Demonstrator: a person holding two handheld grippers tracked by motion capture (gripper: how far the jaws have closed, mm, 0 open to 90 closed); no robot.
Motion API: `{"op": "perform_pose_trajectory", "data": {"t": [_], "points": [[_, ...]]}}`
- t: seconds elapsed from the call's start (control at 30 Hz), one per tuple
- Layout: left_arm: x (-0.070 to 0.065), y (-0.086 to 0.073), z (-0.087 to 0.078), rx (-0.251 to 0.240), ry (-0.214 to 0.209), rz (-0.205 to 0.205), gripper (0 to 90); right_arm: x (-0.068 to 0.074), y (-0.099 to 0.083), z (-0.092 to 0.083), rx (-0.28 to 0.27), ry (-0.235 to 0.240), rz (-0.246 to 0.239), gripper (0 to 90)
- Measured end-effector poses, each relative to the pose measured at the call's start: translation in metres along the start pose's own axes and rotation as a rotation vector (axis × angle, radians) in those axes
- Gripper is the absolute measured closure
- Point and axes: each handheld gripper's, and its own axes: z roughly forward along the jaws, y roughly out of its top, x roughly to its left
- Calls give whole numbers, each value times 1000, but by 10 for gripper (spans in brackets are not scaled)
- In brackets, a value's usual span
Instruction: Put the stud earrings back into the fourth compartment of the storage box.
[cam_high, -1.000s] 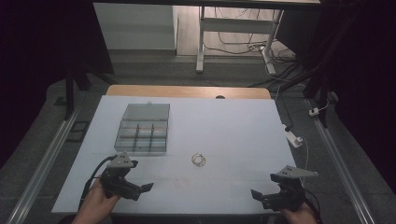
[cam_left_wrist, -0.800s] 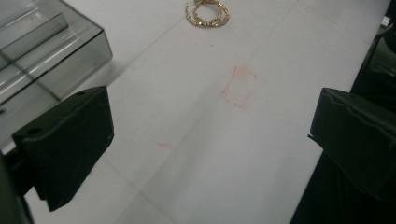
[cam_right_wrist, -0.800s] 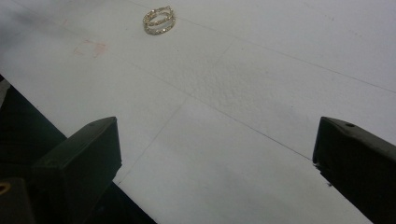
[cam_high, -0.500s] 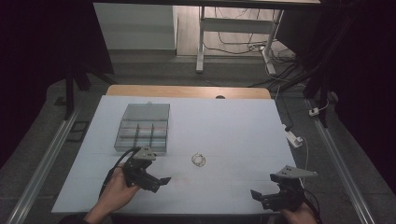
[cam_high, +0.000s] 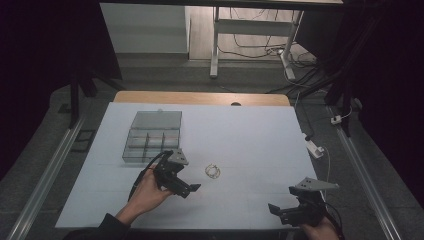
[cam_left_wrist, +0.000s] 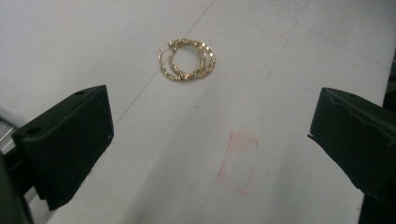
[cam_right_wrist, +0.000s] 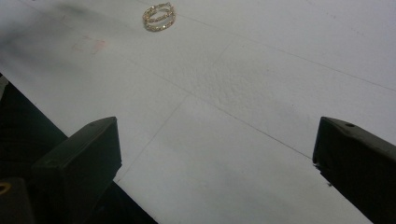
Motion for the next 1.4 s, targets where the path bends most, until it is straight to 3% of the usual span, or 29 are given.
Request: {"op": "perform_pose_trajectory", "data": {"t": [0.33, 0.57, 0.67, 0.77, 1.0, 1.13, 1.4], "points": [[4, 20, 31, 13, -33, 24, 0, 0, 0, 1, 6, 2, 1, 12], [7, 28, 50, 56, -21, 61, 52, 1, 0, 1, 10, 7, -8, 12], [11, 31, 55, 53, -11, 57, 140, 0, 0, 1, 11, 9, -8, 12], [14, 34, 61, 59, -8, 66, 301, 0, 0, 1, 11, 9, -9, 12], [18, 37, 74, 66, -48, 54, 619, 0, 0, 1, 13, 11, -13, 12], [16, 37, 80, 83, -60, 67, 686, 1, 0, 1, 17, 13, -14, 12], [15, 34, 90, 119, -42, 64, 768, 1, 0, 2, 21, 14, -16, 12]]}}
